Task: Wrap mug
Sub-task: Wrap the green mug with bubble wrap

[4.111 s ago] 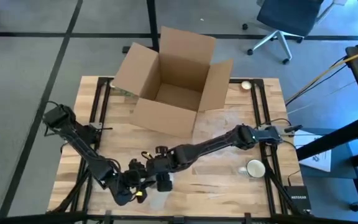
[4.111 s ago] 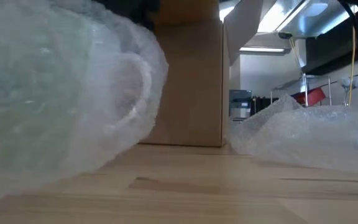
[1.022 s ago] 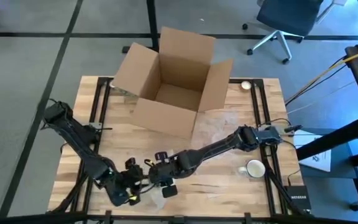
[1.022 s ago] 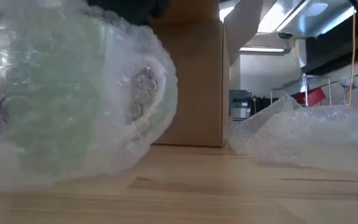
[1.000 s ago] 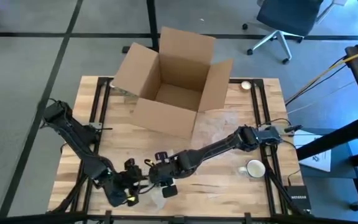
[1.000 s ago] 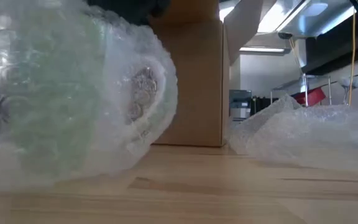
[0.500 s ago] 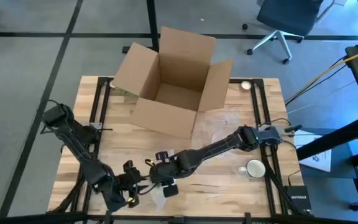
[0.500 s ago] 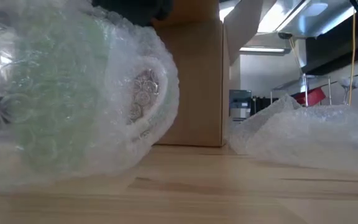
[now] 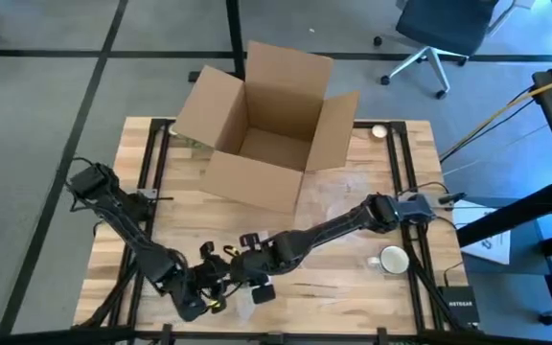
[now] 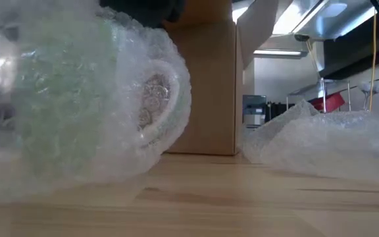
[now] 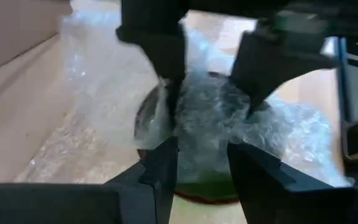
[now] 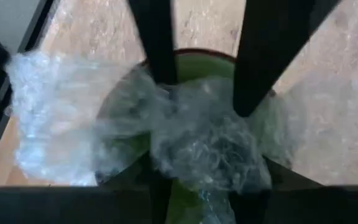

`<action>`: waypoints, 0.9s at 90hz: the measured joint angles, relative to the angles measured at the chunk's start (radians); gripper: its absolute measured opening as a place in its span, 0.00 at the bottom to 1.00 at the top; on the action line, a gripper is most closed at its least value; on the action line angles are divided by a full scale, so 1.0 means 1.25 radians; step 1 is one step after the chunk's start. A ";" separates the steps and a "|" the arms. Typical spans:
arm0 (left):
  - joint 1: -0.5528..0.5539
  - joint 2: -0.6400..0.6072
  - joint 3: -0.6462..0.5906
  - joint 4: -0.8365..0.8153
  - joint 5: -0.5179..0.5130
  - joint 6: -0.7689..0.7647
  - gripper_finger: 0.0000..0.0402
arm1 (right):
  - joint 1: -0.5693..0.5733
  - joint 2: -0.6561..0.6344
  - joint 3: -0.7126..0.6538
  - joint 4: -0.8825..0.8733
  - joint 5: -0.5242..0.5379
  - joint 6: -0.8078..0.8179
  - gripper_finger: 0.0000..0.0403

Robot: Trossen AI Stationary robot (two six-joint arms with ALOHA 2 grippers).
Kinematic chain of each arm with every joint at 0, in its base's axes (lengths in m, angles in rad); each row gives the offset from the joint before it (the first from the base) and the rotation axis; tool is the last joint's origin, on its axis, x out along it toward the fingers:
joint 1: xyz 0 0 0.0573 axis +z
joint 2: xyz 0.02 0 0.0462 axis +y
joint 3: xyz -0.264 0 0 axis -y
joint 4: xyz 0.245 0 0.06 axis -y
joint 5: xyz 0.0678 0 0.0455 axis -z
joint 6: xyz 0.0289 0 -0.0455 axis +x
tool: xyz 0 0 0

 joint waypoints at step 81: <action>0.008 -0.012 0.000 -0.007 0.031 -0.005 0.31 | 0.009 0.029 0.022 -0.030 0.016 -0.013 0.27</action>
